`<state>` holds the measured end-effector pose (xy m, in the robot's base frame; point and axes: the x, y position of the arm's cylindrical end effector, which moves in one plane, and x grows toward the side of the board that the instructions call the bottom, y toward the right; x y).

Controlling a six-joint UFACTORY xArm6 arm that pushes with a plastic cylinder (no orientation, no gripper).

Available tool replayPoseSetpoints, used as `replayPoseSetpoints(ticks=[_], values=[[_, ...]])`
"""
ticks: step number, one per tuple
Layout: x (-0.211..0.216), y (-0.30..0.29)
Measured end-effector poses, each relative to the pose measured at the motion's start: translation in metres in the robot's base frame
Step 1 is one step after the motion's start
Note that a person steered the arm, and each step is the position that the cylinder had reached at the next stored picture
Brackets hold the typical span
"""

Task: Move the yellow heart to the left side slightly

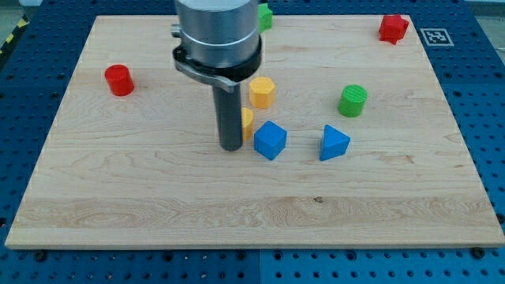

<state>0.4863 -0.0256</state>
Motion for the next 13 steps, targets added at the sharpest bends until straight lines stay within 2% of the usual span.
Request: replayPoseSetpoints(ticks=[2, 3, 5, 8, 9, 11, 12, 13], values=[[0.000, 0.048], [-0.003, 0.048], [-0.039, 0.041], [-0.039, 0.023], [-0.039, 0.033], [-0.017, 0.031], [-0.006, -0.013], [-0.034, -0.123]])
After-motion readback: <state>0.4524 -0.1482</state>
